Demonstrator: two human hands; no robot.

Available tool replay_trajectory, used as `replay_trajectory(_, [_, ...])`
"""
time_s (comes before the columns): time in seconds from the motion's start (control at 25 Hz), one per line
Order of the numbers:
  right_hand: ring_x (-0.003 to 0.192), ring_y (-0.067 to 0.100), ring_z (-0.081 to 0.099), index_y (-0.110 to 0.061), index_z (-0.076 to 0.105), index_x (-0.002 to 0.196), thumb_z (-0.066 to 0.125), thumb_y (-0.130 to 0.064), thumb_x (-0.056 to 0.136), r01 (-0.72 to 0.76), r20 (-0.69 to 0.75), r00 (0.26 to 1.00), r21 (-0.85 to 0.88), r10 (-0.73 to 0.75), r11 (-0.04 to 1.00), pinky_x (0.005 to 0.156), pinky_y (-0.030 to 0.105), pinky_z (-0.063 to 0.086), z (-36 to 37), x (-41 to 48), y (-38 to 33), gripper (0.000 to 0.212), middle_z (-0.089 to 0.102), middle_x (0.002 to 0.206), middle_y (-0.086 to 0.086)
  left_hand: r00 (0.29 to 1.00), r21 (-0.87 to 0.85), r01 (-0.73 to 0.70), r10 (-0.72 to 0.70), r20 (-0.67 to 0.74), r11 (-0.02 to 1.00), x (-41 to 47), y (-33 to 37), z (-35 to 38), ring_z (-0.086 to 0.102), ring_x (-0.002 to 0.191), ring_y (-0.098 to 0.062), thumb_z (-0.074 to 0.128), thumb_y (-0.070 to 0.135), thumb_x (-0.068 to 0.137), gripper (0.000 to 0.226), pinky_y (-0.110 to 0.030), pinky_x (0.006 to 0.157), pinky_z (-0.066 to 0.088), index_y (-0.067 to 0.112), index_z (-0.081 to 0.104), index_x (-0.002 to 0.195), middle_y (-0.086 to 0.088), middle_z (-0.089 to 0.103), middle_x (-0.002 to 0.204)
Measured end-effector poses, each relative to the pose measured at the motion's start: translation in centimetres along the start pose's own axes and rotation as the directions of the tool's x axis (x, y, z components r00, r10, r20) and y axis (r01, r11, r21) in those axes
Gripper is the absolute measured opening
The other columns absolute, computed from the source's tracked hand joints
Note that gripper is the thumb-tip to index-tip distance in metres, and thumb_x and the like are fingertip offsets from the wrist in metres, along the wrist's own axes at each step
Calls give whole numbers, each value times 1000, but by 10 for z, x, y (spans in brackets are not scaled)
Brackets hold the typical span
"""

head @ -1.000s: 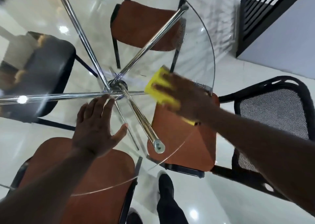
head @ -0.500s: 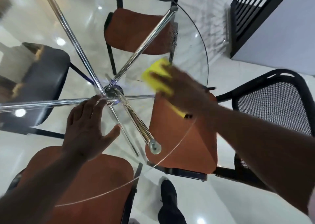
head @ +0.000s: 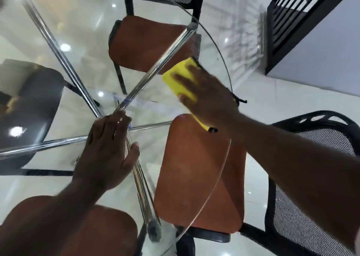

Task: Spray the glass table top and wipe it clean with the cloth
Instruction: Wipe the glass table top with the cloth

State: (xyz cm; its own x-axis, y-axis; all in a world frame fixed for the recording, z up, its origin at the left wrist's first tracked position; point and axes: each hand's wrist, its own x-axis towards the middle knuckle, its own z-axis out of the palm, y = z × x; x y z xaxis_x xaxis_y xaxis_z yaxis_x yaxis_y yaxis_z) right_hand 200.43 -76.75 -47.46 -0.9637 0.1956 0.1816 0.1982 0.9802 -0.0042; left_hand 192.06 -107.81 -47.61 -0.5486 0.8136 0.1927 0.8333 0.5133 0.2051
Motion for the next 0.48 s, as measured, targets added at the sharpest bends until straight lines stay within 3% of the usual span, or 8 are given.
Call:
replay_trajectory(0.08, [161, 27, 34, -50, 25, 168, 24, -58, 111, -270, -6, 963, 30, 270, 963, 123, 50, 38, -5, 2, 20, 58, 27, 178, 1, 1000, -3, -6, 6, 20, 1000, 3, -2, -1, 46, 140, -47, 55, 32, 95, 61, -58, 120, 33, -2, 50, 146, -20, 47, 151])
replay_trajectory(0.16, [162, 34, 32, -43, 28, 169, 35, -54, 110, -529, -58, 839, 140, 540, 837, 126, 54, 34, -10, -30, -23, 61, 24, 180, 7, 999, -7, -8, 8, 48, 1000, 0, -4, -1, 45, 141, -47, 53, 33, 96, 63, -61, 119, 33, -3, 48, 148, -21, 46, 154])
replay_trajectory(0.24, [164, 38, 29, -39, 29, 171, 40, -48, 110, -419, -57, 899, 179, 434, 890, 127, 60, 31, -8, -44, -80, 62, 22, 181, 10, 997, 4, -1, 1, 77, 1000, 1, -3, -1, 45, 142, -49, 52, 34, 97, 64, -62, 120, 31, -4, 48, 148, -23, 45, 155])
replay_trajectory(0.28, [163, 37, 30, -39, 30, 170, 40, -47, 111, -205, -40, 976, 165, 215, 965, 126, 60, 30, -2, -37, -97, 61, 24, 180, 10, 997, 9, 4, -5, 79, 1000, 1, -2, -1, 45, 141, -50, 52, 34, 97, 64, -62, 120, 31, -4, 48, 148, -23, 45, 155])
replay_trajectory(0.36, [164, 34, 30, -42, 34, 168, 39, -48, 110, 183, -39, 983, 332, -181, 925, 123, 58, 32, 1, 10, -82, 58, 25, 180, 6, 997, 2, 19, -19, 81, 1000, 2, -1, -2, 46, 142, -49, 52, 36, 96, 64, -61, 120, 32, -3, 49, 148, -22, 46, 155])
replay_trajectory(0.4, [165, 34, 27, -44, 34, 167, 39, -47, 109, 188, -43, 980, 525, -195, 830, 122, 58, 33, 6, 34, -58, 58, 22, 181, 4, 997, 0, 19, -19, 77, 1000, 2, -1, -2, 45, 142, -48, 52, 36, 96, 65, -61, 120, 33, -2, 49, 148, -21, 46, 155])
replay_trajectory(0.44, [165, 36, 26, -44, 35, 166, 41, -47, 108, 39, 39, 996, 640, -84, 768, 123, 58, 32, 6, 53, -30, 58, 22, 181, 4, 997, 3, 18, -18, 72, 1000, 1, -1, -2, 45, 143, -47, 53, 36, 96, 65, -61, 120, 33, -2, 49, 149, -21, 45, 156])
replay_trajectory(0.48, [163, 36, 30, -44, 38, 165, 40, -48, 108, -160, 131, 986, 541, 105, 825, 124, 57, 33, 0, 65, -3, 57, 27, 179, 5, 997, 8, 21, -21, 70, 1000, 1, -1, -1, 45, 143, -46, 54, 36, 95, 66, -61, 120, 33, -1, 49, 149, -20, 45, 156])
